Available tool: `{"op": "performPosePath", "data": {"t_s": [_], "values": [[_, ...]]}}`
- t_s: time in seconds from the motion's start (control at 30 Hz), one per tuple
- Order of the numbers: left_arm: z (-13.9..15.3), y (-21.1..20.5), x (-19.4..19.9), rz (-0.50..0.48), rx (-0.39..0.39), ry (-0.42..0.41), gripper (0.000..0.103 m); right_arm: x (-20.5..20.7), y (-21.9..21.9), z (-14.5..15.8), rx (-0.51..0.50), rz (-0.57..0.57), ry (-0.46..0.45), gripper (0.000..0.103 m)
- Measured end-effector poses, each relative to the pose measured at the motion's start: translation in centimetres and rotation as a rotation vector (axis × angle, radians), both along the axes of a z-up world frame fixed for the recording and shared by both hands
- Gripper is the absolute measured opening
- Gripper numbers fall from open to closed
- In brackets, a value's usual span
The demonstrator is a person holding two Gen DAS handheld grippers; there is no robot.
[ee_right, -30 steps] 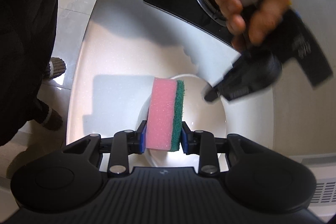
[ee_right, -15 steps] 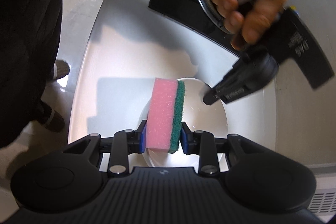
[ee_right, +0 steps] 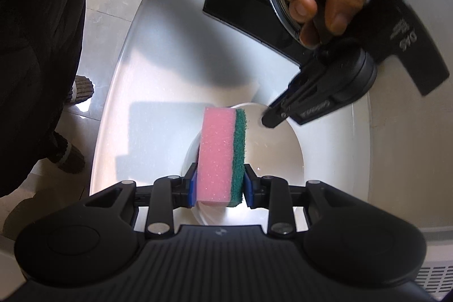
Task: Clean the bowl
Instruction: 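Hold the bowl with the left gripper while the right gripper scrubs the bowl bottom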
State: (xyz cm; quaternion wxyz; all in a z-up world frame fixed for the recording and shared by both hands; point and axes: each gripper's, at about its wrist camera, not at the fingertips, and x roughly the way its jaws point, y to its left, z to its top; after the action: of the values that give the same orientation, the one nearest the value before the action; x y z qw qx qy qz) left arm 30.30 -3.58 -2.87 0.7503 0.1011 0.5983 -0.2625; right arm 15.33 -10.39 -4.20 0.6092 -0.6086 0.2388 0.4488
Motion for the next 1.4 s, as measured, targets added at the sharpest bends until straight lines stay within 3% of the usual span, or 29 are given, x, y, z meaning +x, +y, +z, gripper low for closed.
{"op": "performPosePath", "data": {"t_s": [0.17,0.27,0.57,0.77,0.97,1.2,1.4], "values": [[0.1,-2.4,0.6,-0.123,0.064,-0.063,0.007,-0.4,-0.2,-0.3,-0.063,0.025,-0.016,0.027],[0.0,-2.4,1.4,-0.053,0.048,-0.056,0.006,-0.3,-0.6,-0.5,-0.104,0.024,-0.035,0.027],[-0.4,-0.4,-2.1,0.089,-0.009,-0.043,0.009,0.2,-0.8,0.3,-0.012,-0.057,0.01,0.027],[-0.8,-0.4,-0.9,0.031,-0.012,-0.06,0.008,0.4,0.0,0.8,0.025,-0.074,0.037,0.027],[-0.7,-0.9,0.8,0.033,-0.022,-0.058,0.008,0.4,-1.6,0.8,-0.047,-0.074,0.036,0.027],[0.2,0.8,-2.8,0.052,-0.014,-0.081,0.013,0.4,-1.6,0.9,-0.023,-0.101,0.031,0.027],[-0.3,0.3,-2.7,0.058,0.006,-0.085,0.013,1.2,-0.5,0.7,0.01,-0.133,0.046,0.027]]}}
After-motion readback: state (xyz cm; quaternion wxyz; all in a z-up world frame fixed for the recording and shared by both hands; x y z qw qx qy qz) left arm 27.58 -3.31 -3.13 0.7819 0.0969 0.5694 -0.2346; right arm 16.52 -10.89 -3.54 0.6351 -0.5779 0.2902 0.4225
